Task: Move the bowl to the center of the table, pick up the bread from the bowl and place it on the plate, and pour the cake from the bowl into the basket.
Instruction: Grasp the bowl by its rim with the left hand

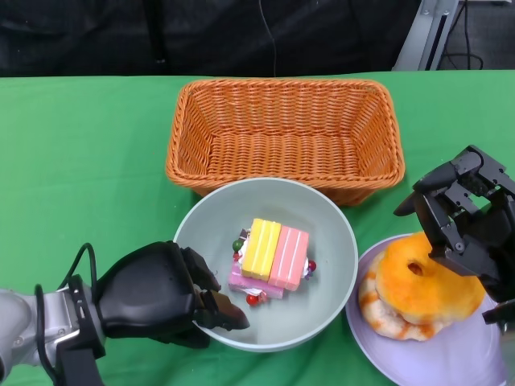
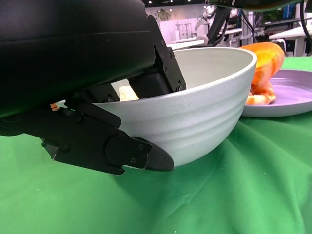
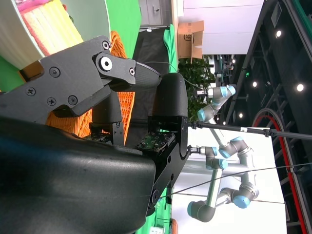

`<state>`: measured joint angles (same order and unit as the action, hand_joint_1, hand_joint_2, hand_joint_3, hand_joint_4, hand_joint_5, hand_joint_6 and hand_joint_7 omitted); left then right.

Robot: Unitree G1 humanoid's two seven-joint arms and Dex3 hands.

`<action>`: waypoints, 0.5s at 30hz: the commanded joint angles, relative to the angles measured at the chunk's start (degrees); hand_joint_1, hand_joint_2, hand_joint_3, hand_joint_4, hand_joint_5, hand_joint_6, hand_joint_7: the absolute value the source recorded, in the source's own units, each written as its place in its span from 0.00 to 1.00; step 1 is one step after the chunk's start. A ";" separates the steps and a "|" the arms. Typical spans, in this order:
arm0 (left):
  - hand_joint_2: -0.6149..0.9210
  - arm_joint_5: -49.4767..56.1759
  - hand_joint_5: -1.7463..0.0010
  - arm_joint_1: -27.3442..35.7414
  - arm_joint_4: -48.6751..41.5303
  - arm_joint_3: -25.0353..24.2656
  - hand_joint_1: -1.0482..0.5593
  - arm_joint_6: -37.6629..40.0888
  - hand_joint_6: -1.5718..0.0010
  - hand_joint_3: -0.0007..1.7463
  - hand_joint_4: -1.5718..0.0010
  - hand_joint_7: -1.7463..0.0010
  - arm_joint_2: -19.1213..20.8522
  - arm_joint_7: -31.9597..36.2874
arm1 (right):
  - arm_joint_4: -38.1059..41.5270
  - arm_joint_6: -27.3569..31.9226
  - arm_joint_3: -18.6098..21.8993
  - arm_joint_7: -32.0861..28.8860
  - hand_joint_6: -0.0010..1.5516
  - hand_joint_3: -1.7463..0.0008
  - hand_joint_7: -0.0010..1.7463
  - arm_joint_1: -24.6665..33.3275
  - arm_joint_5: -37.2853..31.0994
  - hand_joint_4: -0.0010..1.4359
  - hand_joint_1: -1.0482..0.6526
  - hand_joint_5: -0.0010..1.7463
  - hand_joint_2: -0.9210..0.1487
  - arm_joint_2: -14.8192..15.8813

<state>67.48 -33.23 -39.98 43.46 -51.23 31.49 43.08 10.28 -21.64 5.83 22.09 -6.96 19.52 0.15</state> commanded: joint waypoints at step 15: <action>1.00 0.12 0.06 0.98 -4.13 1.08 0.44 0.51 0.23 0.01 0.59 0.95 -1.75 8.66 | -1.41 -0.31 0.84 -0.20 0.42 0.58 0.73 1.27 1.35 0.49 0.50 0.90 0.23 -0.03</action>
<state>67.51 -32.37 -43.53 44.28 -50.37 29.58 49.40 9.65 -21.50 5.86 22.11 -6.01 20.44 0.12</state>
